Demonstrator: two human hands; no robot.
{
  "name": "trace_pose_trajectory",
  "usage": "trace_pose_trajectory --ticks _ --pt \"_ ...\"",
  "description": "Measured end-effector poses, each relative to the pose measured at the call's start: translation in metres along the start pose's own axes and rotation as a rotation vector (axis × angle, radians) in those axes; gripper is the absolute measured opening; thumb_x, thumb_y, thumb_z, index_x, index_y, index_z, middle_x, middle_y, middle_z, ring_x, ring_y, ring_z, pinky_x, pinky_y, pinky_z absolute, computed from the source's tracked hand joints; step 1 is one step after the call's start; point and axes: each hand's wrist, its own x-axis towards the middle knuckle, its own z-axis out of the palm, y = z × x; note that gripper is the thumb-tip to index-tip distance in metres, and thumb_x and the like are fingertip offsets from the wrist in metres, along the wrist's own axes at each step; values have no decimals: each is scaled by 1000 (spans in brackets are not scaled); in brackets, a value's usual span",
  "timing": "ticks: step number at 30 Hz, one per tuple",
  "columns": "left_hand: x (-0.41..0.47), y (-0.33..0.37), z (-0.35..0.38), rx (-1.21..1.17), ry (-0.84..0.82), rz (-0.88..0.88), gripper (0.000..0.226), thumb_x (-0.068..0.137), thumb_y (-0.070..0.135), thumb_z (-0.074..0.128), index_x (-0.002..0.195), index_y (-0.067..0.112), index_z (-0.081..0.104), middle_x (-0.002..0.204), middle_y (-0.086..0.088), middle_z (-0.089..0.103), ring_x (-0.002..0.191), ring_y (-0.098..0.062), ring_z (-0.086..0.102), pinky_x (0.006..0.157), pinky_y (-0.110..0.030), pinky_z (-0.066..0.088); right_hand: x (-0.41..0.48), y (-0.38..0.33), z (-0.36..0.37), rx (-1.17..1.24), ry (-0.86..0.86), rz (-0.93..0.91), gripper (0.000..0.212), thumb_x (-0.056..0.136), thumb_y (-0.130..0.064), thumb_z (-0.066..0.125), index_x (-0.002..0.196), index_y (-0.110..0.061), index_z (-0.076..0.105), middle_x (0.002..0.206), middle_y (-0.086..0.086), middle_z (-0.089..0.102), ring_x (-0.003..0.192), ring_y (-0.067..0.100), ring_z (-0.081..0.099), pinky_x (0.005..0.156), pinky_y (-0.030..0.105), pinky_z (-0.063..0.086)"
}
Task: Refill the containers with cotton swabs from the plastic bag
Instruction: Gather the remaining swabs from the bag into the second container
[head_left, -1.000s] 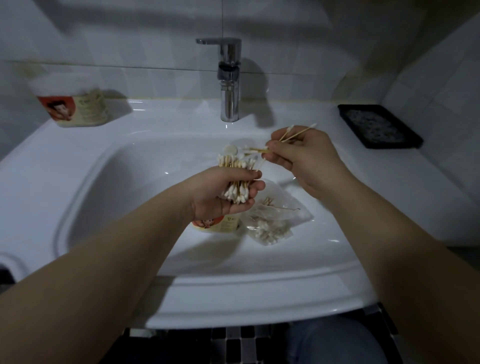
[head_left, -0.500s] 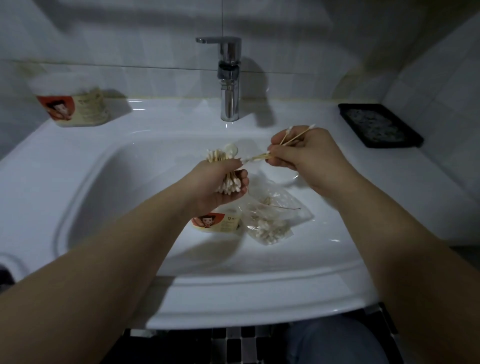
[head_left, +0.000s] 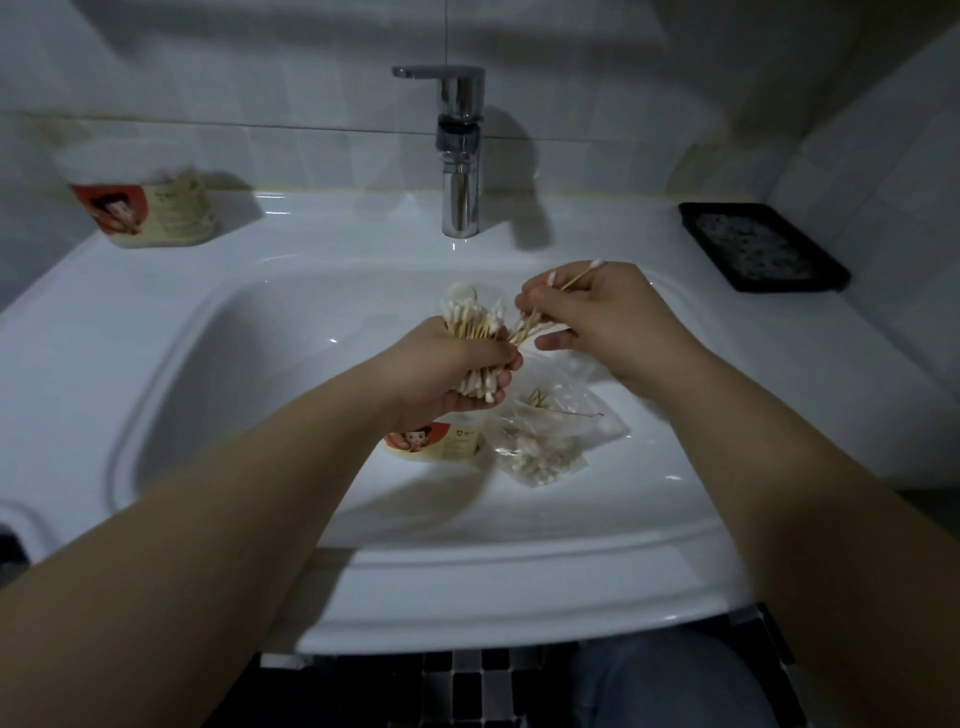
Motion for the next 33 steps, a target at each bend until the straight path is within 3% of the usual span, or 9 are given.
trace_pose_trajectory --ticks 3,7,11,14,18,22,26,30,33 --pt "0 0 -1 20 55 7 9 91 -2 67 92 6 65 73 -8 66 64 -18 63 69 -32 58 4 -1 -4 77 101 -16 9 97 -10 66 93 -12 74 100 11 78 97 21 74 75 35 62" --pt "0 0 -2 12 85 5 5 94 6 69 98 6 65 71 -8 63 62 -18 63 68 -32 59 7 -1 -8 179 179 -26 8 100 -12 65 98 -6 71 89 9 78 79 19 75 68 29 59" --pt "3 -2 -4 -1 125 29 9 96 16 70 96 10 63 75 -5 66 66 -17 67 73 -34 61 0 -2 -4 88 114 22 7 99 -7 64 102 -2 68 82 13 75 70 22 73 66 32 62" --pt "6 -3 -5 1 123 66 9 97 22 69 101 14 66 85 -2 71 78 -15 70 82 -37 60 -6 -1 2 -31 -10 54 31 96 -3 67 126 0 62 87 20 75 68 22 70 66 33 61" --pt "5 -4 -6 -9 94 58 17 92 31 74 96 16 69 83 -3 67 76 -15 64 75 -32 57 -9 4 6 -376 -178 -11 74 91 -15 75 156 -17 39 80 3 79 64 18 70 68 33 61" --pt "4 -6 -6 79 16 21 20 91 35 75 97 16 73 85 -5 67 81 -16 63 79 -31 53 -13 2 9 -506 -241 -79 88 91 -19 76 162 -27 23 79 -7 78 64 11 71 62 13 48" --pt "6 -6 -4 -4 98 51 14 92 23 73 100 12 70 85 -6 71 79 -20 68 77 -34 56 -14 1 12 -539 -250 -83 96 88 -19 80 162 -34 21 76 -8 77 66 8 71 70 18 50" --pt "10 -5 -7 -120 183 88 16 93 25 72 102 12 72 91 -3 75 81 -17 70 79 -35 58 -15 2 8 -583 -280 -27 89 87 -17 80 159 -35 30 78 -8 78 66 10 72 65 19 54" --pt "12 -3 -12 -183 201 112 13 96 21 68 106 12 69 88 -2 73 78 -15 66 78 -37 56 -11 4 4 -519 -194 -10 59 89 -14 78 142 -26 57 76 -1 78 68 18 75 79 38 63"
